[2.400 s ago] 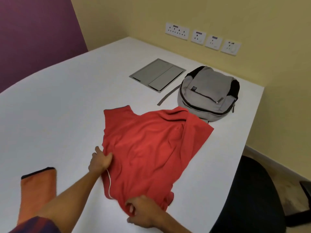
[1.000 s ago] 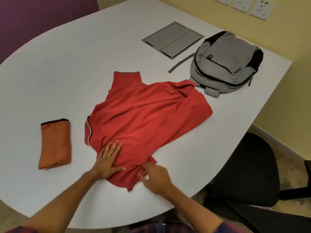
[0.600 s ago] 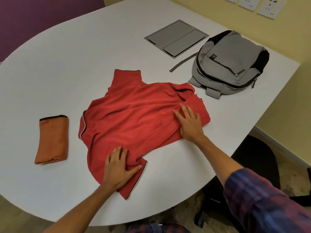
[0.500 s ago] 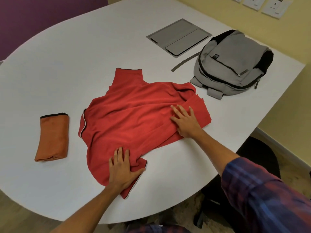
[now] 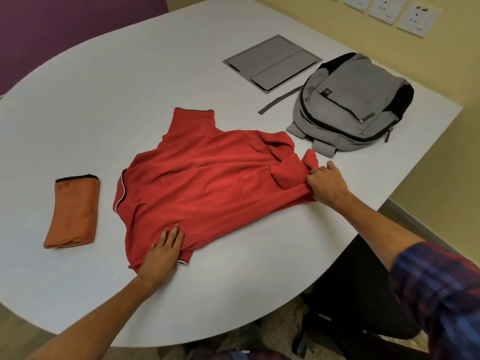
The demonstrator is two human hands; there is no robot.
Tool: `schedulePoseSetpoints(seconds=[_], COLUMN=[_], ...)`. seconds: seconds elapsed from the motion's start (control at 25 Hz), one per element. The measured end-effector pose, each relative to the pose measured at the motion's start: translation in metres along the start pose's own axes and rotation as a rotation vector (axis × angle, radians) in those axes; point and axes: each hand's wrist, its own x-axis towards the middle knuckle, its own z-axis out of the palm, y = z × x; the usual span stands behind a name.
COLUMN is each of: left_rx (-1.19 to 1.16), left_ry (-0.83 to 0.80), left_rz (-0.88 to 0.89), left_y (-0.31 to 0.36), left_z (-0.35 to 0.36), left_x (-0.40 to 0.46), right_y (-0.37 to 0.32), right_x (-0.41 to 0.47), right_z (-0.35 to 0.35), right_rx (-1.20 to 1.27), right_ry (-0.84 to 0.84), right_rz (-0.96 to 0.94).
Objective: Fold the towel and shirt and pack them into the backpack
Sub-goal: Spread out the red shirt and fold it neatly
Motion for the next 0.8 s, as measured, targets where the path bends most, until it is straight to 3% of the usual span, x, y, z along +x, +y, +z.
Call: schedulePoseSetpoints(seconds=[0.08, 0.2, 0.24, 0.32, 0.4, 0.48, 0.68, 0.72, 0.8], left_rx=[-0.028, -0.034, -0.056, -0.02, 0.057, 0.046, -0.079, -0.117, -0.164], left_ry=[0.074, 0.129, 0.169, 0.15, 0.148, 0.087, -0.005, -0.055, -0.05], left_rz=[0.018, -0.02, 0.0, 0.098, 0.196, 0.242, 0.288, 0.293, 0.274], left_y=[-0.003, -0.012, -0.017, -0.032, -0.043, -0.047, -0.064, -0.067, -0.067], left_z=[-0.004, -0.009, -0.01, -0.003, 0.008, 0.012, 0.011, 0.008, 0.003], left_x=[0.0, -0.006, -0.012, -0.027, -0.041, -0.051, -0.058, -0.056, -0.05], right_y=[0.014, 0.029, 0.031, 0.032, 0.025, 0.014, 0.008, 0.011, 0.01], right_x=[-0.012, -0.033, -0.042, -0.059, -0.077, -0.089, -0.076, -0.07, -0.061], right_z=[0.003, 0.018, 0.027, 0.053, 0.077, 0.089, 0.072, 0.065, 0.055], right_rx=[0.061, 0.152, 0.164, 0.222, 0.294, 0.337, 0.54, 0.627, 0.691], right_ry=[0.088, 0.438, 0.478, 0.311, -0.092, -0.313, -0.656, -0.678, -0.533], right_rz=[0.134, 0.271, 0.275, 0.161, 0.058, 0.0, 0.083, 0.138, 0.216])
